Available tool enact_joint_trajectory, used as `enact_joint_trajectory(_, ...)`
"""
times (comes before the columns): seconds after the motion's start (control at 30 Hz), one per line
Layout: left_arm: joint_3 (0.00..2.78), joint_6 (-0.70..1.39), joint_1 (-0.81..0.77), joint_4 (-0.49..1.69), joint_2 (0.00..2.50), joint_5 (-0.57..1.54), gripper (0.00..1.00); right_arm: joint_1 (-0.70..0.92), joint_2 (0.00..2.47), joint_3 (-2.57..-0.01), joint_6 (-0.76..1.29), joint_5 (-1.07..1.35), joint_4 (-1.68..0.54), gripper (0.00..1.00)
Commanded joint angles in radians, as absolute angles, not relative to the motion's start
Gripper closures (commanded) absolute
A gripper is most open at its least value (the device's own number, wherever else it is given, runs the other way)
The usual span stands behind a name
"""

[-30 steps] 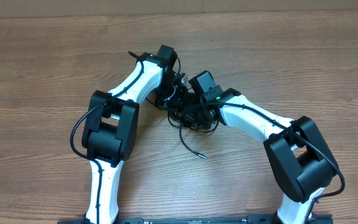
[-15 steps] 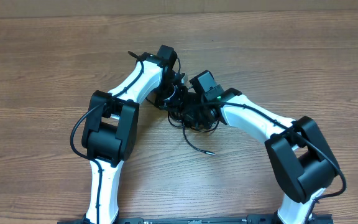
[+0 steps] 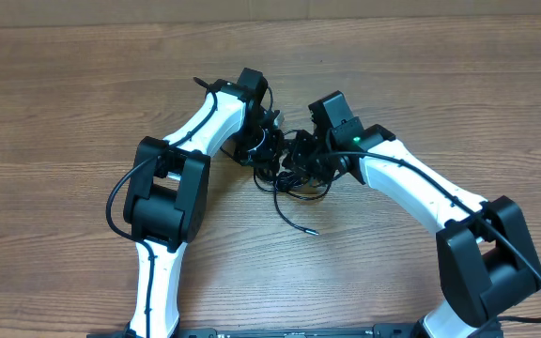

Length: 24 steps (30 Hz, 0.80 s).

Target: Untangle cables

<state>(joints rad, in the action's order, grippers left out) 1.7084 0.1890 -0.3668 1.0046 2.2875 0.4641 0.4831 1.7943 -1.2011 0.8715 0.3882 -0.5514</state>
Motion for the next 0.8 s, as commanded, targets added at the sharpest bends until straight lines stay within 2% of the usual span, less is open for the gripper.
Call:
enact_joint_trajectory(0.0,1.699,0.203,-0.373,1.008,2.346,0.408,0.96,0.485,1.792,-1.196,0.896,0.332,-0.577,0.88)
enact_joint_trajectory(0.03,1.699,0.203,-0.373,1.008,2.346,0.408,0.96,0.492,1.797,-1.196,0.912,0.308,-0.578,0.84)
enact_joint_trajectory(0.1,1.699,0.203,-0.373,1.008,2.346,0.408,0.96,0.506,1.811,-1.196,0.938,0.283,-0.567,0.83)
enact_joint_trajectory(0.17,1.699,0.203,-0.373,1.009,2.346,0.408,0.96,0.524,1.825,-1.196,0.942,0.282,-0.537,0.75)
enact_joint_trajectory(0.2,1.699,0.203,-0.373,1.009,2.346,0.408,0.96,0.538,1.831,-1.196,0.942,0.279,-0.519,0.59)
enact_joint_trajectory(0.23,1.699,0.203,-0.373,1.009,2.346,0.408,0.96,0.543,1.832,-1.196,0.942,0.276,-0.515,0.58)
enact_joint_trajectory(0.4,1.699,0.203,-0.373,1.009,2.346,0.408,0.96,0.592,1.837,-1.196,1.002,0.163,-0.504,0.62)
enact_joint_trajectory(0.63,1.699,0.203,-0.373,1.008,2.346,0.408,0.96,0.601,1.895,-1.196,1.074,0.149,-0.495,0.74)
enact_joint_trajectory(0.77,1.699,0.203,-0.373,1.008,2.346,0.408,0.96,0.601,1.936,-1.196,1.074,0.155,-0.480,0.75)
